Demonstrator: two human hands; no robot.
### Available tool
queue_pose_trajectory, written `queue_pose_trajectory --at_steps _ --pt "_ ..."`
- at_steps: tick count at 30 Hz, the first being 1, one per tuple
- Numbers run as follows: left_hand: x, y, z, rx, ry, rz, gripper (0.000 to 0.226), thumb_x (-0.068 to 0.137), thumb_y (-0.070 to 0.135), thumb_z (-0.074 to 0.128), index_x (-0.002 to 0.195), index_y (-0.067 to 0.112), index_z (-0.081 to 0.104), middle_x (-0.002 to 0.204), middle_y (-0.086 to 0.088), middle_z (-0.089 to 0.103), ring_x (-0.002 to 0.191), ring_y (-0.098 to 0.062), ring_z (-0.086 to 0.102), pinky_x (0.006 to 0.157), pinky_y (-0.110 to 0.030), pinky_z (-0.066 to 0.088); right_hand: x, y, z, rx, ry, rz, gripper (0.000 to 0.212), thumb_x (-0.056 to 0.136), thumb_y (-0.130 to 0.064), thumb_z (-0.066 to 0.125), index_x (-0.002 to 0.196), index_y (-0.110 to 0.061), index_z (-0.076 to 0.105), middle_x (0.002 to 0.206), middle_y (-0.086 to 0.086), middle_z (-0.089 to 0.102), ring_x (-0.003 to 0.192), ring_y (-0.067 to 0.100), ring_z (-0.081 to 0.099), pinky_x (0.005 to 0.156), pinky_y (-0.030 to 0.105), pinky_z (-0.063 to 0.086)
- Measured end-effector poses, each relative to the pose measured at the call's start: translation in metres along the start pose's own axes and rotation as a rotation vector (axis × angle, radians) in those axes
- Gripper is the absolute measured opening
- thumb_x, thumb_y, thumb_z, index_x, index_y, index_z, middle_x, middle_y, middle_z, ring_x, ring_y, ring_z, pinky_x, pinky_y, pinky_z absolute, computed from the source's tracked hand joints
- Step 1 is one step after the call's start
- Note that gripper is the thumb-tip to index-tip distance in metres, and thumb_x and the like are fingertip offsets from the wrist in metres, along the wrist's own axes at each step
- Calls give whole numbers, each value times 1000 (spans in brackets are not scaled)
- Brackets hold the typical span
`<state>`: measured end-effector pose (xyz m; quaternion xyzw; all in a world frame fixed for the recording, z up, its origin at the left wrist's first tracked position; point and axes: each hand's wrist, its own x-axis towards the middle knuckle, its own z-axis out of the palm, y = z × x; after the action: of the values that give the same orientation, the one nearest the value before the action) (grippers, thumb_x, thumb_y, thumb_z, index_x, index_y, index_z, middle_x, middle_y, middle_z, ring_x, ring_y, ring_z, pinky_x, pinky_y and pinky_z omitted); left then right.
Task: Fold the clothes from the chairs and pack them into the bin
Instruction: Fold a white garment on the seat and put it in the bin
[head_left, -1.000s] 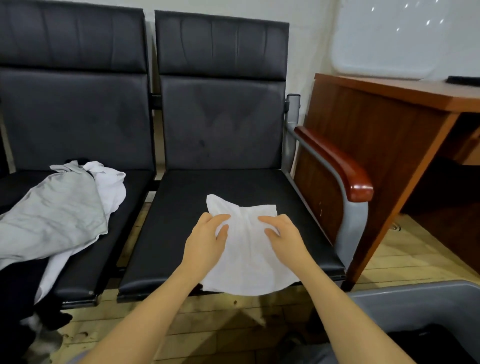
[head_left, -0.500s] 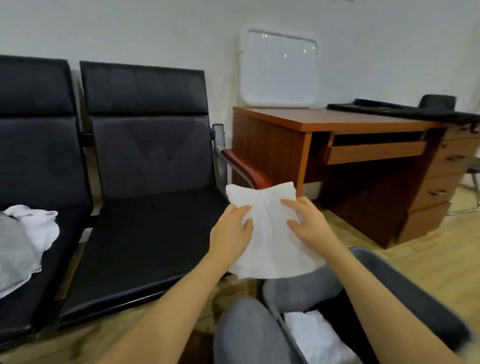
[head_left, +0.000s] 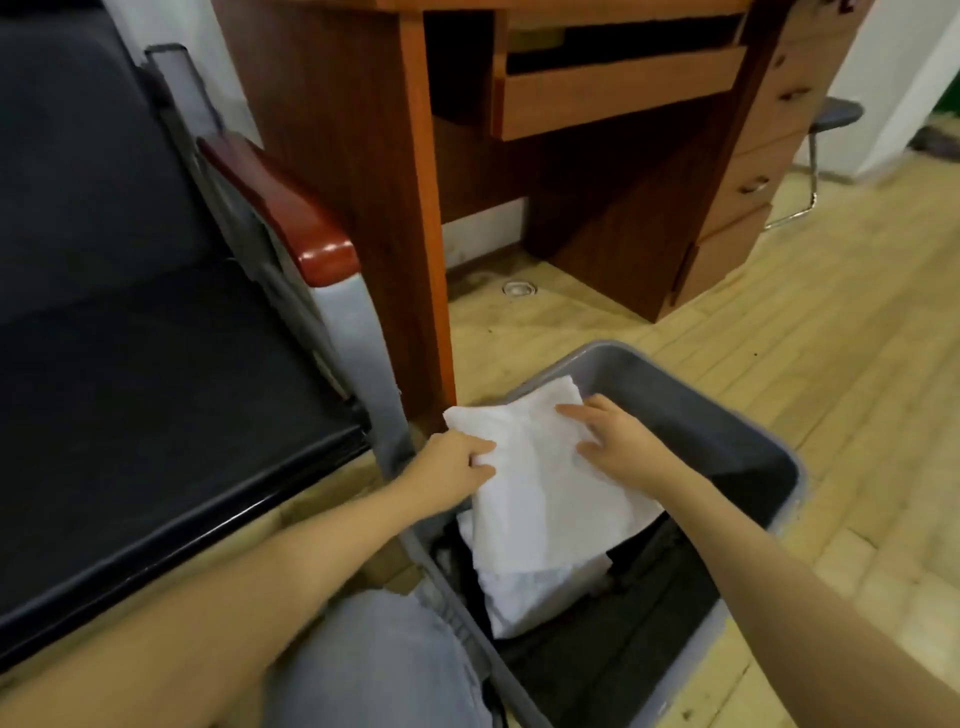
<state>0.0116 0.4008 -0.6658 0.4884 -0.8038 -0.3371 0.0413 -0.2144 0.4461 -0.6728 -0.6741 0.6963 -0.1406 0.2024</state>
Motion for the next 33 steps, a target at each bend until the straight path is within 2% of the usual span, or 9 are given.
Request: queue_pose_trajectory --at_steps 2,4,6,11,15,18,21,24,33 --pt "19 -11 17 -117 -30 -46 31 93 18 57 123 17 58 95 -14 67 85 -22 61 85 -36 50 14 23 18 -3 -66 12 52 94 -13 52 143 -25 38 123 -5 39 107 18 52 90 31 45" --pt "33 -23 43 -180 -56 -141 29 94 21 56 122 16 59 110 -15 63 100 -26 60 94 -41 47 29 44 43 -20 -121 14 54 94 -13 52 144 -25 37 116 -8 36 101 17 51 85 31 44" --pt "45 -35 76 -85 -86 -231 41 95 26 52 134 15 51 133 -12 53 120 -30 51 98 -38 43 42 62 70 -27 -184 14 54 95 -13 50 145 -25 35 121 -6 37 102 18 51 86 33 44" --pt "65 -44 132 301 -246 -206 24 98 14 41 115 5 55 122 -14 55 110 -35 54 79 -39 44 58 94 135 -50 -315 22 57 95 -8 45 147 -26 32 137 -1 35 110 21 48 80 38 47" --pt "77 -56 151 435 -367 -226 27 98 9 40 122 5 50 129 -14 47 118 -30 48 89 -37 43 58 103 181 -259 -402 117 57 99 -17 41 149 -34 21 149 -3 21 122 27 35 81 37 44" --pt "93 -73 164 618 -407 -235 48 99 30 41 140 5 31 141 -15 30 127 -31 34 100 -37 35 59 106 205 -449 -379 165 54 101 -38 36 150 -35 14 158 1 2 139 33 15 110 46 21" --pt "109 -80 179 806 -438 -44 71 98 41 38 149 8 1 154 -18 3 139 -38 10 114 -43 12 62 110 226 -334 -303 86 54 102 -40 31 151 -31 11 160 -1 -2 146 29 1 116 44 10" --pt "120 -97 188 901 -626 -62 77 98 50 32 147 19 -20 153 -11 -29 140 -38 -22 112 -50 -12 63 115 244 -291 -338 -13 63 91 -49 1 152 -32 4 160 -2 -5 147 27 -7 118 41 -2" --pt "130 -119 176 828 -804 -167 84 92 59 39 147 32 -20 155 -3 -25 144 -34 -9 117 -46 4 60 115 261 -330 -414 98 88 69 -68 -29 149 -39 -8 158 -6 -17 145 22 -19 111 40 -18"
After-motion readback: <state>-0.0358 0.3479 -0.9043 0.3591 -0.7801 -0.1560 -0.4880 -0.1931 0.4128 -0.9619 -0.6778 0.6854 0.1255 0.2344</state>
